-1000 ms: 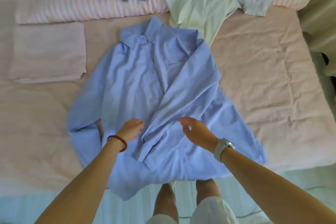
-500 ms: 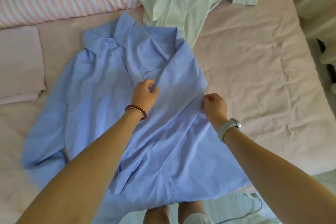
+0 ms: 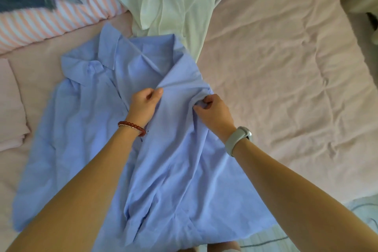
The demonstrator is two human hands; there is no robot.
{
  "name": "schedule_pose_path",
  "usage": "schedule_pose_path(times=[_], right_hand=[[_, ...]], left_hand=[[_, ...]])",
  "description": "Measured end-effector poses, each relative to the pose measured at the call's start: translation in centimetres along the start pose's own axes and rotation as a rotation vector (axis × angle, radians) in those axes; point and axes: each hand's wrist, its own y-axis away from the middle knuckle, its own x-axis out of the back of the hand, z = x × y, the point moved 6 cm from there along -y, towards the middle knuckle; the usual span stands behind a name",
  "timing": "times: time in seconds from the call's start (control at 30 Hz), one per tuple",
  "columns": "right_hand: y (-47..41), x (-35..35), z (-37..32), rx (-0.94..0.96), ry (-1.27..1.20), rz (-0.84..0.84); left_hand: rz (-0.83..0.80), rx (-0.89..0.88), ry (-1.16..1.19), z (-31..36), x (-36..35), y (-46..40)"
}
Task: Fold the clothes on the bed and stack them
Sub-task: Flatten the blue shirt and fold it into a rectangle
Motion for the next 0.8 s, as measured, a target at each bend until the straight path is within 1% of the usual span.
schedule_pose_path(times=[0.07, 0.13, 0.2, 0.23, 0.3, 0.37, 0.4, 0.5, 0.57, 0.63, 0.7, 0.77, 0.8], right_hand=[[0.3, -0.9, 0.7, -0.009, 0.14, -0.034], [0.8, -1.3, 1.3, -0.032, 0.224, 0.013], [1.1, -1.3, 1.2, -0.004, 0.249, 0.068], [1.3, -1.3, 1.1, 0.012, 0.235, 0.077], [1.5, -1.0, 1.0, 0.006, 0.128, 0.104], [1.9, 0.1, 1.6, -0.03, -0.014, 0.176], [2.2, 0.9, 2.2, -0.051, -0.045, 0.224], [3.5, 3.6, 4.6, -0.129, -0.052, 0.345], [4.3, 5.0, 5.9, -0.189, -0.081, 0.413], [4.9, 5.7, 6.5, -0.22, -0.136, 0.469], [5.2, 5.3, 6.3, -0.192, -0.147, 0.448], [5.3, 4.0, 5.6, -0.18, -0.092, 0.35], [5.3, 3.2, 5.3, -0.193, -0.056, 0.294]], left_hand=[[-0.009, 0.047, 0.043, -0.4, 0.4, -0.2], [-0.043, 0.113, 0.138, -0.9, 0.5, -0.2], [-0.123, 0.175, 0.234, -1.2, 0.2, 0.0], [-0.156, 0.181, 0.232, -1.3, 0.1, 0.2], [-0.164, 0.161, 0.173, -1.4, 0.3, 0.3], [-0.113, 0.165, 0.174, -1.4, 0.8, 0.3], [-0.088, 0.183, 0.196, -1.6, 1.0, 0.2], [-0.041, 0.233, 0.251, -1.8, 1.3, 0.3], [-0.062, 0.231, 0.27, -1.5, 0.5, 0.5], [-0.135, 0.23, 0.241, -1.3, -0.7, 0.9], [-0.198, 0.293, 0.216, -2.1, -1.7, 1.5], [-0.265, 0.391, 0.204, -3.3, -2.4, 2.5], [-0.311, 0.426, 0.269, -3.5, -2.8, 3.1]])
